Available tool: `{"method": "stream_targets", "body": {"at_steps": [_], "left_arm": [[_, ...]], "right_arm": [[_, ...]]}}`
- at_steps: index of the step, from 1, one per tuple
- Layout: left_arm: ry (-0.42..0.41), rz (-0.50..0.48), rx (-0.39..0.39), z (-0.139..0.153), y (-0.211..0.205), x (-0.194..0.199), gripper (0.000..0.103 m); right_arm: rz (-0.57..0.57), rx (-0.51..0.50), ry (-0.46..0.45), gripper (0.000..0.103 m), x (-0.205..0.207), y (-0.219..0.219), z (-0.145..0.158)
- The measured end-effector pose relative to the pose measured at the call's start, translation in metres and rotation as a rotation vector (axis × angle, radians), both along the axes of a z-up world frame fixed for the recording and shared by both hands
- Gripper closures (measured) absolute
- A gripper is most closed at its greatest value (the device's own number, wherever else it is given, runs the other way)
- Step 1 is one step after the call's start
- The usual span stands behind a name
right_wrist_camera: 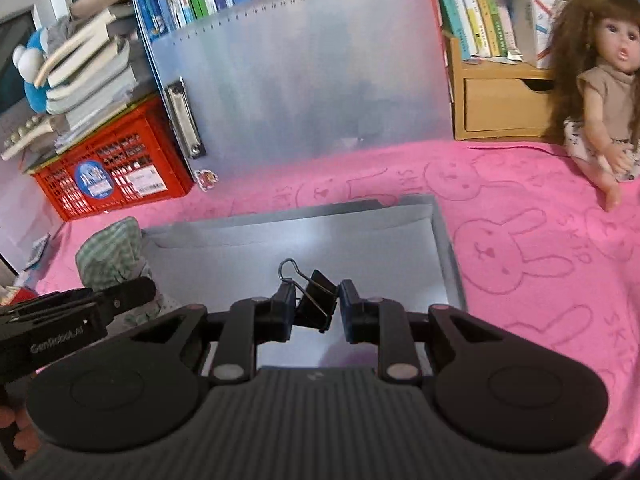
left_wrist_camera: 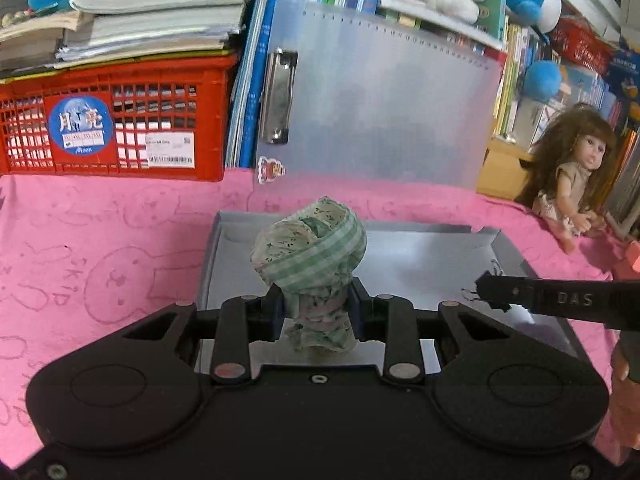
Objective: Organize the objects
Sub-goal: 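Lower the cloth and binder clip into the box lid and open both grippers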
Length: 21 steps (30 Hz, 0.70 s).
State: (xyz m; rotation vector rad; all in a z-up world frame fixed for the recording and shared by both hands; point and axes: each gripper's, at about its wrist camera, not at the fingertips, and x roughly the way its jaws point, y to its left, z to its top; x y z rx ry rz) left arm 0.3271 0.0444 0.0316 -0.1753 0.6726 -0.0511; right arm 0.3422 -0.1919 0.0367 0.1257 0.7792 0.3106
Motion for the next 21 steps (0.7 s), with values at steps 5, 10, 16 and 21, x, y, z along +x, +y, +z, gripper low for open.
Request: {"method": "stream_targets", "body": {"at_steps": [5, 10, 16, 21], "left_arm": [[0.018, -0.002, 0.003, -0.008, -0.001, 0.004, 0.073], [0.019, -0.007, 0.005, -0.010, -0.002, 0.006, 0.073], [0.027, -0.014, 0.019, -0.012, -0.005, 0.009, 0.070], [0.024, -0.020, 0.029, -0.011, -0.006, 0.008, 0.060]], "right_arm": [[0.013, -0.029, 0.020, 0.076, 0.004, 0.006, -0.013], [0.016, -0.039, 0.029, 0.076, 0.005, 0.007, -0.022], [0.019, -0.041, 0.028, 0.075, 0.004, 0.007, -0.022], [0.018, -0.040, 0.031, 0.057, 0.003, 0.007, -0.020]]}}
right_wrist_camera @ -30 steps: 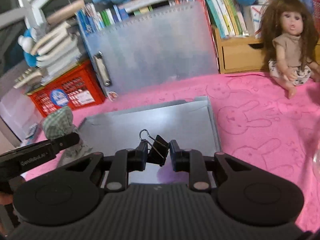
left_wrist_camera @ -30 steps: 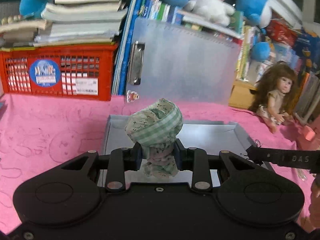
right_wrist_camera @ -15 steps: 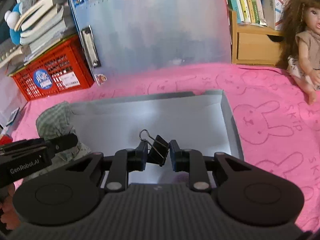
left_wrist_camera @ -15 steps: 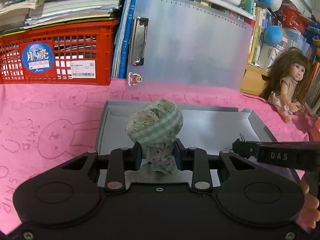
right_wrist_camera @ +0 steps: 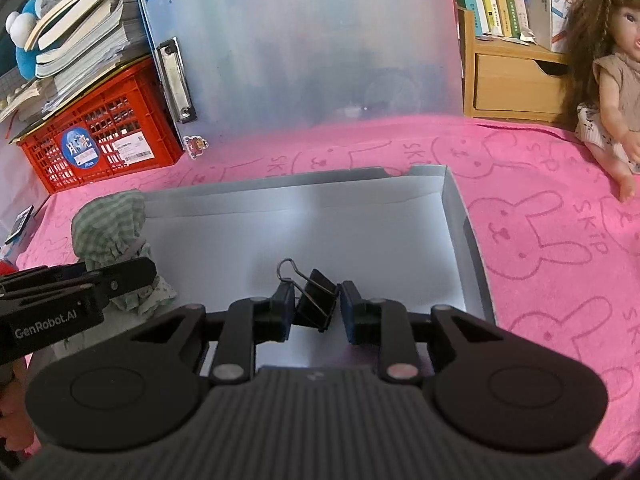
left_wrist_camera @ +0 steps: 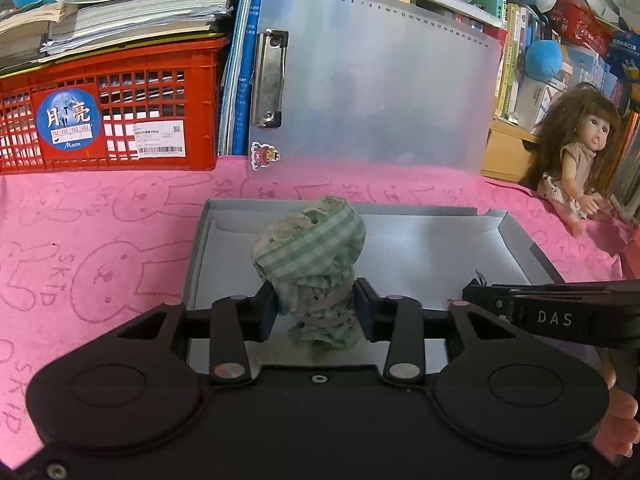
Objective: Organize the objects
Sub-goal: 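Lower the cloth and binder clip into the box lid and open both grippers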
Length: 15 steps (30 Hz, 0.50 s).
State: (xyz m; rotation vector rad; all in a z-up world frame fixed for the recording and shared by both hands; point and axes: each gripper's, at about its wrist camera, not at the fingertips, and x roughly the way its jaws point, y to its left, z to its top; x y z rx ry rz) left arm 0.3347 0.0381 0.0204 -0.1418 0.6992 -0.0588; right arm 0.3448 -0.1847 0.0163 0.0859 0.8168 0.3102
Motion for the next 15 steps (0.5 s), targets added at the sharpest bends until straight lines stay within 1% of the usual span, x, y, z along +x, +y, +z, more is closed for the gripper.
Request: {"method": "stream_targets", "body": {"at_steps": [1, 2, 3, 4, 5, 9, 15], "left_arm": [[-0.001, -0.001, 0.000, 0.000, 0.000, -0.001, 0.054], [-0.003, -0.002, 0.001, 0.001, 0.000, -0.002, 0.045], [-0.006, -0.001, 0.003, 0.002, -0.001, -0.003, 0.040], [-0.010, -0.001, 0.006, 0.003, -0.001, -0.004, 0.031], [-0.017, 0.000, 0.011, 0.004, -0.002, -0.006, 0.026], [-0.042, -0.007, 0.036, 0.012, -0.004, -0.014, 0.022], [-0.077, -0.022, 0.042, 0.028, -0.004, -0.032, 0.019]], "right_arm": [[0.002, 0.003, -0.002, 0.051, -0.001, 0.000, 0.001], [0.006, 0.009, -0.003, 0.049, -0.002, -0.001, 0.001], [0.009, 0.014, -0.003, 0.045, -0.003, -0.002, 0.003], [0.012, 0.018, -0.006, 0.043, -0.005, -0.003, 0.004], [0.014, 0.018, -0.011, 0.043, -0.006, -0.003, 0.006], [0.016, 0.027, -0.032, 0.041, -0.014, -0.008, 0.016], [0.024, 0.052, -0.077, 0.037, -0.035, -0.016, 0.036]]}}
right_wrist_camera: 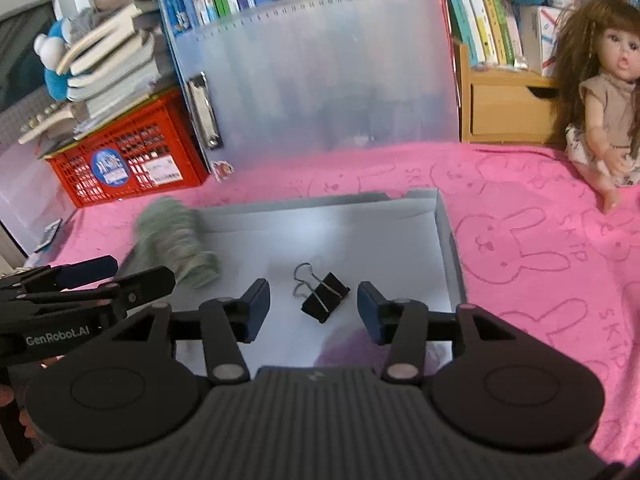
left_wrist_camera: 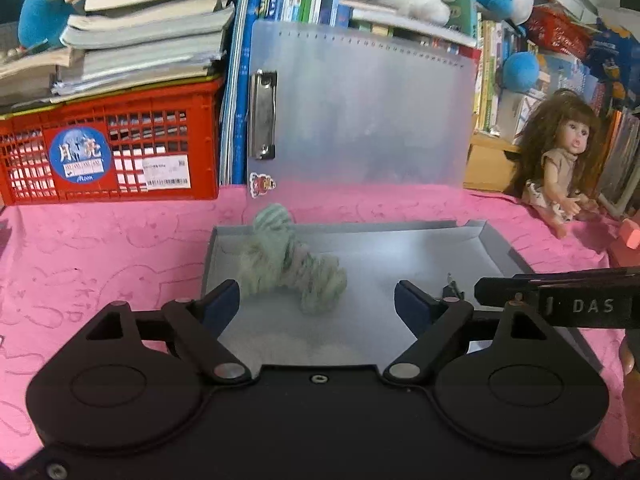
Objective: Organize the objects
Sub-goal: 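Lower the cloth and binder clip into the box lid and open both grippers, then move both grippers back to the table and grasp the navy floral pouch with the right gripper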
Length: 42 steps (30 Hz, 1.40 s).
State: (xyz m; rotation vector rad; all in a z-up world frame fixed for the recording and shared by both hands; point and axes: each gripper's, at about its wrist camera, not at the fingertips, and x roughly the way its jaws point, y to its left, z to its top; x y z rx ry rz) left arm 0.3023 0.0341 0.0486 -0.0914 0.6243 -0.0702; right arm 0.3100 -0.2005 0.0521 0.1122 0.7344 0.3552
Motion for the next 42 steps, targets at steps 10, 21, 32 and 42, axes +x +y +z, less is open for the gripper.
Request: {"method": "stream_targets", "body": {"at_steps": [10, 21, 32, 42], "left_arm": [[-0.079, -0.012, -0.007, 0.026, 0.006, -0.051, 0.018], [-0.129, -0.049, -0.008, 0.033, 0.005, -0.120, 0.017], [-0.134, -0.067, -0.006, 0.020, 0.008, -0.189, 0.017], [-0.106, -0.049, -0.027, 0.005, 0.015, -0.247, 0.021]], "right_arm": [[0.033, 0.016, -0.092, 0.033, -0.050, -0.009, 0.026], [0.119, -0.041, -0.150, 0.029, -0.107, 0.001, 0.025], [0.115, -0.007, -0.129, 0.028, -0.160, -0.011, 0.010], [0.111, -0.010, -0.104, 0.028, -0.208, -0.022, 0.004]]}}
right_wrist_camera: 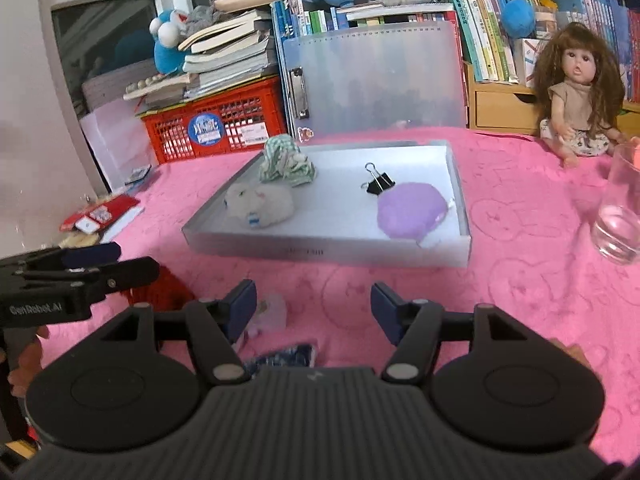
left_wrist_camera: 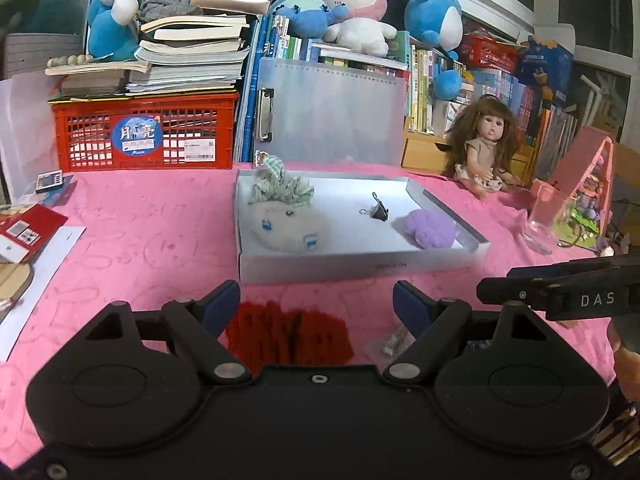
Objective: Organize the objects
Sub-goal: 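Move both grippers back to the table and grasp the navy floral pouch with the right gripper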
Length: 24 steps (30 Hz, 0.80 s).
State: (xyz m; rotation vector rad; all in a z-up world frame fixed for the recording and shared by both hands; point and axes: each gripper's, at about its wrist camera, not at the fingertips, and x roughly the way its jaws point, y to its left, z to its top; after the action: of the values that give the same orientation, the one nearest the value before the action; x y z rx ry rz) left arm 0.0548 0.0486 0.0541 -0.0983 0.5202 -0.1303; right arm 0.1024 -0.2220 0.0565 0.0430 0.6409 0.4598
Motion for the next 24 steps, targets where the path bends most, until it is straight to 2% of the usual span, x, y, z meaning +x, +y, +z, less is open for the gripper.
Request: {"method": "stream_targets", "body": {"at_steps": [15, 20, 24], "left_arm": [[0.031, -0.030, 0.069, -0.025, -0.012, -0.062, 0.023], [0.081, -0.043, 0.061, -0.040, -0.010, -0.069, 0.039], [0.105, -0.043, 0.039, -0.046, -0.007, -0.069, 0.047]], "right_arm": [[0.045, -0.030, 0.053, 0.027, -0.039, 0.003, -0.021], [0.058, -0.053, 0.055, 0.027, -0.043, 0.009, -0.026], [0.062, -0.075, 0.054, 0.026, -0.044, 0.013, -0.029]]}}
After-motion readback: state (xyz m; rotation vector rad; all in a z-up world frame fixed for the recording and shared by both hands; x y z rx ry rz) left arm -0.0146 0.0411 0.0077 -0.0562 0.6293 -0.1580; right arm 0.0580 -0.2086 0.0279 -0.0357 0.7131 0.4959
